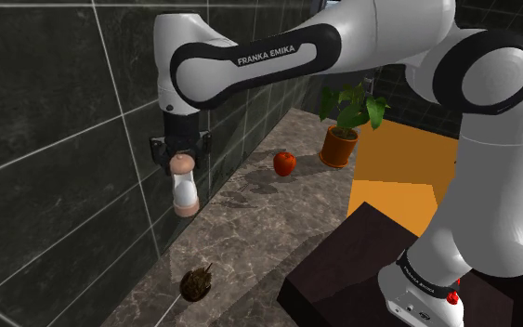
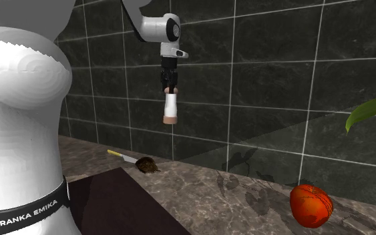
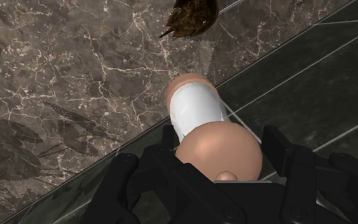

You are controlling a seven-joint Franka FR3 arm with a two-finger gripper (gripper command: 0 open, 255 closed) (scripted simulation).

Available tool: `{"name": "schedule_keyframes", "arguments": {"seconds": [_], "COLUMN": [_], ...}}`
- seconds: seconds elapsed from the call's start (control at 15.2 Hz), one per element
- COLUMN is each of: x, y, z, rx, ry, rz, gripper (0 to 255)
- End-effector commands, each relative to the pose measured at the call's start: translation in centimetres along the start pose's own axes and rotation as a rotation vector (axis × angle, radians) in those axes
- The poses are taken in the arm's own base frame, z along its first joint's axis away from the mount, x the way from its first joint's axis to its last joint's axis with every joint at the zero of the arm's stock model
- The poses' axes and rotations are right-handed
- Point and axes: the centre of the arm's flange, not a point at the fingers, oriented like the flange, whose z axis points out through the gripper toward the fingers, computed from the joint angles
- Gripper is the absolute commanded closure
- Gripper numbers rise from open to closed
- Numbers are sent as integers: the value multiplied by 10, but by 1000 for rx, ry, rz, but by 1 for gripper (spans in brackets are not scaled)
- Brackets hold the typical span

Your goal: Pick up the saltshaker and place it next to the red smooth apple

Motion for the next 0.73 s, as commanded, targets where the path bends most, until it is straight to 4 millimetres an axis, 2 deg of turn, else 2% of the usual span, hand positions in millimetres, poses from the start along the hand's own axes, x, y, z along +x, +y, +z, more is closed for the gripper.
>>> {"name": "schedule_keyframes", "arguments": {"seconds": [0.0, 0.66], "x": [0, 25], "y": [-1, 128], "z": [-8, -18], "rx": [0, 0], "ry": [0, 0], "rz": [0, 0], "gripper": [255, 255]}}
